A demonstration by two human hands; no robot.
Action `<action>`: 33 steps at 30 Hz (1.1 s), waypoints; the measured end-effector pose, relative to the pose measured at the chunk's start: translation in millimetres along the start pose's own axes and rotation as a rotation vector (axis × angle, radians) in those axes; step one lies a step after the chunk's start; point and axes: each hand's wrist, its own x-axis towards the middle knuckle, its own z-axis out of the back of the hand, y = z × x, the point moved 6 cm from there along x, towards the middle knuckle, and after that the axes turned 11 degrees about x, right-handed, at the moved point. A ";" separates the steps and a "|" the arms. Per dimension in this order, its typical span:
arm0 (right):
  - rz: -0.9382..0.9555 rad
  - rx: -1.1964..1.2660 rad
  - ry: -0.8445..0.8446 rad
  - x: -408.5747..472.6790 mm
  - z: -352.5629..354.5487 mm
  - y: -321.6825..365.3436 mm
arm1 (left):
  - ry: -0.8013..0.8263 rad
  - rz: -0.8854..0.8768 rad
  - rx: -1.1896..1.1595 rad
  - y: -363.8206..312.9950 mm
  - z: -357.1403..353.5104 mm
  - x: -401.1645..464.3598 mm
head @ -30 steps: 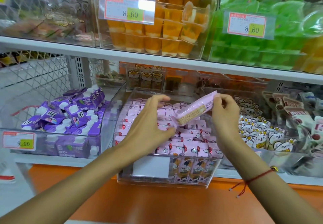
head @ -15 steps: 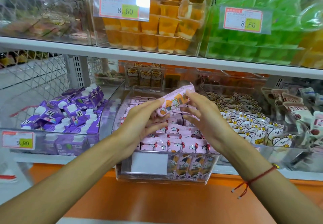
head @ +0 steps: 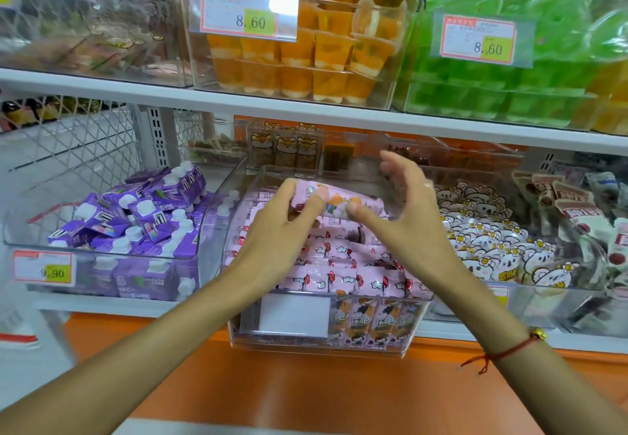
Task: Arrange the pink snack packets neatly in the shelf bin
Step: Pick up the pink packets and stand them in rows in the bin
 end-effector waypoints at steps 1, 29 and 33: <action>0.158 -0.154 0.055 -1.3 -2.6 9.1 | 0.003 -0.071 0.093 -3.4 1.0 -1.9; 0.078 -0.609 0.379 2.0 -31.3 -46.1 | 0.347 -0.321 0.903 26.7 -28.7 -0.7; 0.020 -0.604 0.499 2.6 -34.4 -50.5 | 0.342 -0.314 0.895 28.7 -29.4 -1.3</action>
